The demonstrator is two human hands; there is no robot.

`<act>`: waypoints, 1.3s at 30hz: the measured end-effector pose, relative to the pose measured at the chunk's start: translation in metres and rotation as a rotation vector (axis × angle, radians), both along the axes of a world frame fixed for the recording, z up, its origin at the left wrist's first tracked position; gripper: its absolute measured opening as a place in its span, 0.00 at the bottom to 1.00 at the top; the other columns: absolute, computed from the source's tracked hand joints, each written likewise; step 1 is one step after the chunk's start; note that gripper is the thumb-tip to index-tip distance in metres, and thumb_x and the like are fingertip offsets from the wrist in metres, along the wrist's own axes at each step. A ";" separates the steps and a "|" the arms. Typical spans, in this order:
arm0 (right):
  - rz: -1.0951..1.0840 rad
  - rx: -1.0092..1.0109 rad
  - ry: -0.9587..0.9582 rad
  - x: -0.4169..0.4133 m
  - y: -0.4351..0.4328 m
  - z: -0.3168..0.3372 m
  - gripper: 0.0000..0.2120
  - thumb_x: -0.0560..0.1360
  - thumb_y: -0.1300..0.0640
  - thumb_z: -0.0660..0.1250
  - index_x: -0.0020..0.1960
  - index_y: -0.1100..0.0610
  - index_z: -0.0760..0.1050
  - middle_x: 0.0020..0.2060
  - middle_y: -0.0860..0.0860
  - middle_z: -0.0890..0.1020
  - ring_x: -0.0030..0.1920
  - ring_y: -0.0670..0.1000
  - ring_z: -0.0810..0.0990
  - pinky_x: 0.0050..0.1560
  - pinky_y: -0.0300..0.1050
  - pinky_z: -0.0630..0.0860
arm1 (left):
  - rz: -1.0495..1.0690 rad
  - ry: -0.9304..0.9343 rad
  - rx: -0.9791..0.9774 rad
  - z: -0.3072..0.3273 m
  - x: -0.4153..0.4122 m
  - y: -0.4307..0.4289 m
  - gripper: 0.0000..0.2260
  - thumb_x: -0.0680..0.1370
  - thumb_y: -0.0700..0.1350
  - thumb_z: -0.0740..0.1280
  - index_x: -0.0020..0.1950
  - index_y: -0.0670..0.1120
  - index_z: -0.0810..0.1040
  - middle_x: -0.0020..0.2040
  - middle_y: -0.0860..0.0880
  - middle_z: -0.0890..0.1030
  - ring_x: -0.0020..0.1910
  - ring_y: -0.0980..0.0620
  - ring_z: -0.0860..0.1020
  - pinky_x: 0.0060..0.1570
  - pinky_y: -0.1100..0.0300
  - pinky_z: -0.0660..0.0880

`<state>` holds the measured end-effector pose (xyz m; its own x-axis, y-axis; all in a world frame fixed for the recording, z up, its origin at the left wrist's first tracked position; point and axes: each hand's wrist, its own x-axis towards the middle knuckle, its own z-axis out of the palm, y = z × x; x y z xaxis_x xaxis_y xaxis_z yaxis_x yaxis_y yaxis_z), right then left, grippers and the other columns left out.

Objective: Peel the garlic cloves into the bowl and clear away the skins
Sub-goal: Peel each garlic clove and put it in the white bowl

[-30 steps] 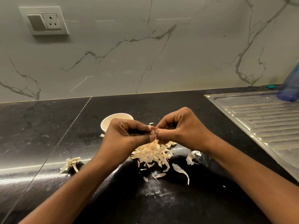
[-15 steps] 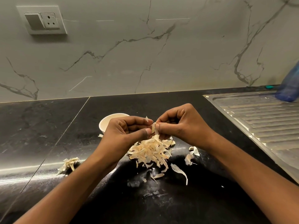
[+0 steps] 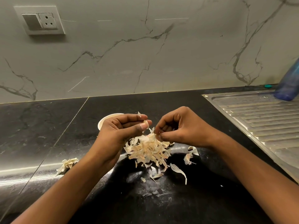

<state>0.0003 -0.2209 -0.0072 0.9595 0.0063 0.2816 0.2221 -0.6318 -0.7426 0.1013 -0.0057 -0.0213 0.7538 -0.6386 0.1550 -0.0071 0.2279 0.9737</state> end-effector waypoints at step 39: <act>0.057 0.241 0.090 0.002 0.010 -0.004 0.07 0.81 0.64 0.71 0.54 0.67 0.86 0.46 0.60 0.89 0.46 0.61 0.90 0.52 0.60 0.87 | 0.112 -0.602 0.116 -0.011 -0.001 -0.002 0.12 0.70 0.33 0.81 0.51 0.43 0.89 0.45 0.52 0.89 0.47 0.50 0.88 0.52 0.51 0.85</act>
<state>0.0028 -0.2114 -0.0110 0.9808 0.0037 0.1951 0.1784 -0.4225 -0.8886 0.1007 -0.0076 -0.0319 0.6190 -0.5987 0.5083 -0.5806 0.0870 0.8095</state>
